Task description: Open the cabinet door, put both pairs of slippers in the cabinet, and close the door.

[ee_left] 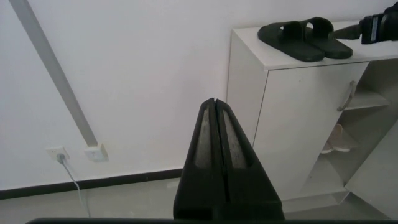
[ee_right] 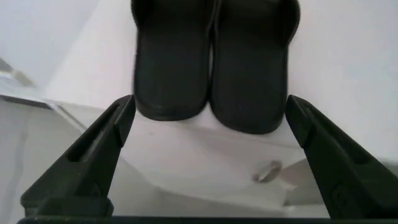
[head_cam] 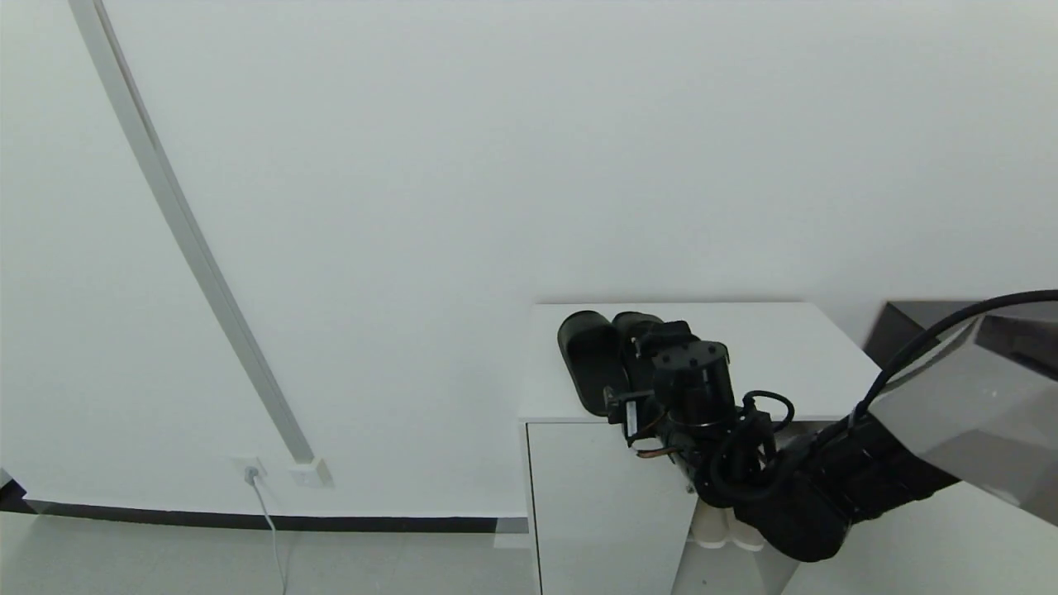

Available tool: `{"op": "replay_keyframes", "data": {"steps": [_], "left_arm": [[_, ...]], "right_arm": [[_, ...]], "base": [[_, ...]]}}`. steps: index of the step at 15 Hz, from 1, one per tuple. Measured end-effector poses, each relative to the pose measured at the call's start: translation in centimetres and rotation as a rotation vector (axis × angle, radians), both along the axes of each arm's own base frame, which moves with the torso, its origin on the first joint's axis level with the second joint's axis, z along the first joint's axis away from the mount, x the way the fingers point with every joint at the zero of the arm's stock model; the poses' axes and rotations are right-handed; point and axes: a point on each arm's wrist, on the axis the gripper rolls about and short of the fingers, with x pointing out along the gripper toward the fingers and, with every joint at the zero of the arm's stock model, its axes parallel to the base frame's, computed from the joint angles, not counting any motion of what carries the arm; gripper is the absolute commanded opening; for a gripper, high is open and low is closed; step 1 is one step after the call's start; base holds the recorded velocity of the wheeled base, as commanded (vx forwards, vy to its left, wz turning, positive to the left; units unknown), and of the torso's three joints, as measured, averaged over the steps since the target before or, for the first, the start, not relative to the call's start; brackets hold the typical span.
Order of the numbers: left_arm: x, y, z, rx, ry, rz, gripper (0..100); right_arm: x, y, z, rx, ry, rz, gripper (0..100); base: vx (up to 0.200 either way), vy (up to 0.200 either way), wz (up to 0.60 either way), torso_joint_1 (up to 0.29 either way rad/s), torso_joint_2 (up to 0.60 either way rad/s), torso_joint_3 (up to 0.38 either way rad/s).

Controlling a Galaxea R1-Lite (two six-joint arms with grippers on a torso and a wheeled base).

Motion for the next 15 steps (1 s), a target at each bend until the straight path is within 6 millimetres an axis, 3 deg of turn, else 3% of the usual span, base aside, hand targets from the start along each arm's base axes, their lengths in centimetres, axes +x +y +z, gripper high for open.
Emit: {"op": "replay_keyframes", "data": {"steps": [3, 5, 7, 11, 15], "left_arm": [[0.0, 0.0, 0.0, -0.008, 0.001, 0.0, 0], [0.0, 0.0, 0.0, -0.011, 0.001, 0.0, 0], [0.0, 0.0, 0.0, -0.011, 0.001, 0.0, 0], [0.0, 0.0, 0.0, -0.011, 0.001, 0.0, 0], [0.0, 0.0, 0.0, -0.011, 0.001, 0.0, 0]], "right_arm": [[-0.2, 0.3, 2.9, 0.087, -0.009, -0.016, 100], [-0.3, 0.3, 3.3, 0.112, -0.016, -0.018, 100], [-0.4, 0.1, 2.6, 0.104, 0.002, -0.025, 100], [-0.4, 0.0, -0.2, 0.1, -0.009, -0.023, 100], [1.9, 0.2, -2.4, 0.077, -0.01, -0.044, 100]], "base": [[0.2, 0.0, 0.0, -0.004, -0.01, 0.002], [0.2, 0.0, 0.0, 0.005, 0.0, 0.0], [0.2, 0.0, 0.0, 0.007, 0.0, -0.005], [0.0, 0.0, 0.0, 0.0, 0.0, 0.0], [0.0, 0.0, 0.0, 0.0, 0.0, 0.0]]}}
